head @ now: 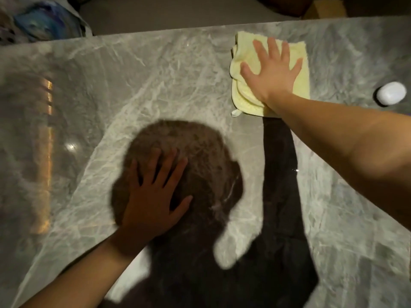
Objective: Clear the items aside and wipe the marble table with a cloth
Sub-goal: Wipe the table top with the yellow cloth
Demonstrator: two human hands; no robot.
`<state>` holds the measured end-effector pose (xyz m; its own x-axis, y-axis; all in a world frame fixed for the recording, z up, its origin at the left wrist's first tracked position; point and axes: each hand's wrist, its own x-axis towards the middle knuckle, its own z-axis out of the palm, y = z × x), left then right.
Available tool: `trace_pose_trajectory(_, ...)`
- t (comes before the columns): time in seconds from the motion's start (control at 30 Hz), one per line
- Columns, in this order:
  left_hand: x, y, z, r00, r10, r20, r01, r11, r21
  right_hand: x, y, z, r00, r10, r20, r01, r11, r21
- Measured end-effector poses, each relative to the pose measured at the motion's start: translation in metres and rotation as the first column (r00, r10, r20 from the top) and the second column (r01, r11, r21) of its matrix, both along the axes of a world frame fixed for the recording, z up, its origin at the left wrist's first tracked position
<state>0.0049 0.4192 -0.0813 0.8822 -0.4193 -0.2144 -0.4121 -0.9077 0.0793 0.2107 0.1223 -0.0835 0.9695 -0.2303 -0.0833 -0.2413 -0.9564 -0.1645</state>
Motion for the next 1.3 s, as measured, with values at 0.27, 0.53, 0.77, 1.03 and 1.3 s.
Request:
trace_pose_trajectory(0.27, 0.0, 0.001, 0.0, 0.999, 0.021, 0.04, -0.02, 1.0, -0.015, -0.043, 0.012, -0.001, 0.997, 0.071, -0.025, -0.072, 0.997, -0.034)
trace_pose_trajectory(0.53, -0.002, 0.001, -0.005, 0.998, 0.004, 0.07, -0.001, 0.999, -0.039, -0.187, 0.068, 0.003, 0.988, 0.142, -0.063, -0.143, 0.99, -0.012)
trace_pose_trajectory(0.77, -0.005, 0.002, -0.008, 0.999, 0.025, 0.038, -0.022, 0.996, -0.087, -0.344, 0.138, 0.004, 0.985, 0.136, -0.105, -0.134, 0.991, 0.03)
trace_pose_trajectory(1.03, -0.005, 0.001, -0.006, 0.997, 0.005, 0.078, -0.001, 0.998, -0.058, -0.361, 0.147, 0.008, 0.978, 0.184, -0.094, -0.17, 0.976, 0.138)
trace_pose_trajectory(1.3, -0.004, 0.003, -0.006, 0.997, 0.001, 0.071, 0.002, 0.999, -0.037, -0.206, 0.082, 0.0, 0.993, 0.045, -0.112, -0.043, 0.999, 0.022)
